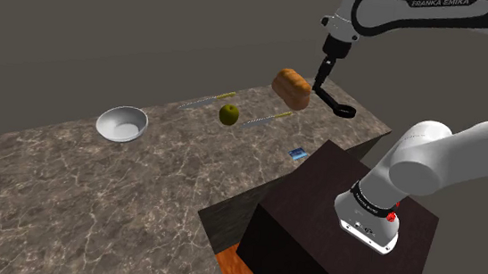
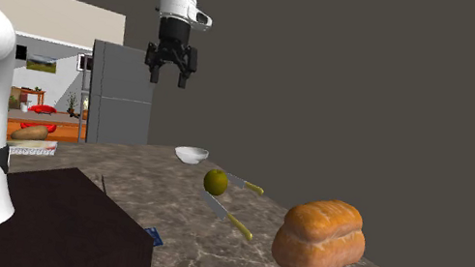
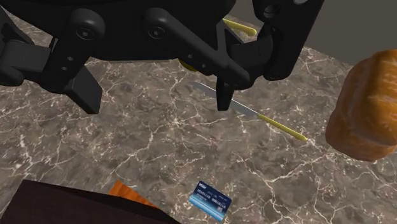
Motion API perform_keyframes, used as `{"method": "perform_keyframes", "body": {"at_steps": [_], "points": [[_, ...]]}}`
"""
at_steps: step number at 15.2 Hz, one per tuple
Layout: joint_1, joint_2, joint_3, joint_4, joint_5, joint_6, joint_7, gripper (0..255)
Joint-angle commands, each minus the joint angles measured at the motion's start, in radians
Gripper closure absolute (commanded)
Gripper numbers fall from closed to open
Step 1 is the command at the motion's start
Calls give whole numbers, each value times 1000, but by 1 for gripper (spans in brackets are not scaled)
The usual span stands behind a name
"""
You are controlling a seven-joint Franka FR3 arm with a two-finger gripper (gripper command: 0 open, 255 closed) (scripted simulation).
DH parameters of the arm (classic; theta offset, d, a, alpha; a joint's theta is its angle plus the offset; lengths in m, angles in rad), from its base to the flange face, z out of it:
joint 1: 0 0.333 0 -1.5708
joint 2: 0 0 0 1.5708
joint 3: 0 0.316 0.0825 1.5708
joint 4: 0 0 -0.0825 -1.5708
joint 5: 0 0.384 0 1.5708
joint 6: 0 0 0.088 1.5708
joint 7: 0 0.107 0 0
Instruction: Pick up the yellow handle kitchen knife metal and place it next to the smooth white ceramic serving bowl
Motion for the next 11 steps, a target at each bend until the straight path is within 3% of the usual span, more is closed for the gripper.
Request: {"method": "perform_keyframes", "body": {"at_steps": [1, 7, 11], "points": [[11, 59, -41, -15, -18, 77, -87, 0], [55, 258, -158, -24, -34, 291, -343, 0], [96, 425, -228, 5, 11, 427, -537, 0]]}}
